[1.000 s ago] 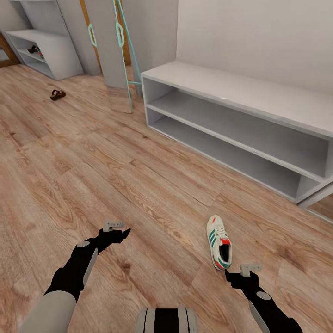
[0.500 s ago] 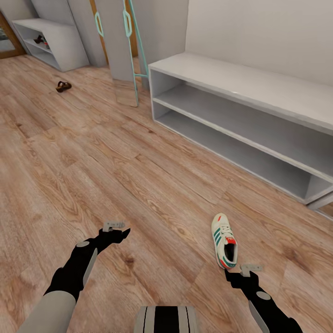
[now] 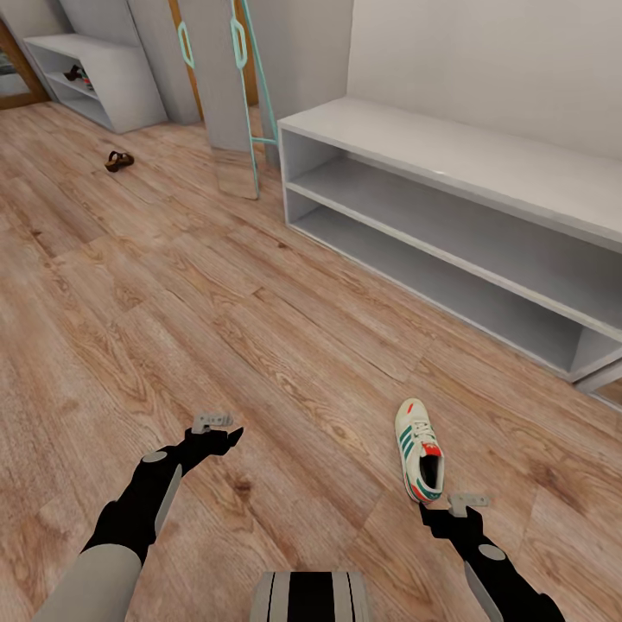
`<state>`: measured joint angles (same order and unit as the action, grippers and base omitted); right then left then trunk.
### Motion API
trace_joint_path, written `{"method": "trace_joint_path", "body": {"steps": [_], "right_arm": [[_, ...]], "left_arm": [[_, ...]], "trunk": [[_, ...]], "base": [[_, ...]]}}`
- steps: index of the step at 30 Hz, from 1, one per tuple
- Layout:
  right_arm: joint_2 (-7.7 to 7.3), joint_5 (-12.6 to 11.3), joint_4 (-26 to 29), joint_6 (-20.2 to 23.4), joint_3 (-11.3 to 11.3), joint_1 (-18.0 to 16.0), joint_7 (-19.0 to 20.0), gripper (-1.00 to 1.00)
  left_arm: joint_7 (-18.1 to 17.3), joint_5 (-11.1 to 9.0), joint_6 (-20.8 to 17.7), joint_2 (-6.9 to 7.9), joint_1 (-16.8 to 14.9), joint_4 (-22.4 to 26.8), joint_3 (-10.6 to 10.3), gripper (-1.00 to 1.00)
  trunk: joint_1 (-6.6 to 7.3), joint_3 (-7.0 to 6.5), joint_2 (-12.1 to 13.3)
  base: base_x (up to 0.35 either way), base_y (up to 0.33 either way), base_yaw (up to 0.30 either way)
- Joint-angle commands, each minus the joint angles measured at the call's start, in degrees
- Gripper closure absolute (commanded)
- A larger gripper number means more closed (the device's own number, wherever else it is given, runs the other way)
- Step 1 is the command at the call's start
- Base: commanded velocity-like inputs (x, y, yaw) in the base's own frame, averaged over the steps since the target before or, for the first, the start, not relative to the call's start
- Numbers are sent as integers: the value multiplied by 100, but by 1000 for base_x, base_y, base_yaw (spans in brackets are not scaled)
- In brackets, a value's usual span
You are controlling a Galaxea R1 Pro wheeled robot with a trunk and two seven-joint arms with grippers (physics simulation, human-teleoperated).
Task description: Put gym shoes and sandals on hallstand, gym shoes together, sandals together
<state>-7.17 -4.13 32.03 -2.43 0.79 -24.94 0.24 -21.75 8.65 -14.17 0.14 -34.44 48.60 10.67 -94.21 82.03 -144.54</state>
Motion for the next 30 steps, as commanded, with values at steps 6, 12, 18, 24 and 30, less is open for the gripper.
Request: {"method": "trace_joint_path", "body": {"steps": [6,12,18,24,30], "right_arm": [[-3,-44,-12,-20,9,-2,-1,-100],[148,-26,31,-23,-14,-2,12,-100],[138,-26,5,-22,33,-2,6,-100],[137,-26,-14,-22,63,-2,1,-100],[137,-26,-13,-20,78,-2,2,-100]], "left_arm": [[-48,58,-22,-8,-1,9,23,-100],[-60,-27,-10,-38,-27,171,5,-100],[-82,-53,184,-59,-116,295,25,-100],[-93,-152,376,-60,-173,489,23,-100],[-107,-234,569,-58,-147,682,13,-100]], "trunk": [[1,4,-1],[1,4,-1],[1,4,-1],[1,4,-1],[1,4,-1]], "base": [[36,0,0],[18,0,0],[0,0,0],[0,0,0],[0,0,0]]}}
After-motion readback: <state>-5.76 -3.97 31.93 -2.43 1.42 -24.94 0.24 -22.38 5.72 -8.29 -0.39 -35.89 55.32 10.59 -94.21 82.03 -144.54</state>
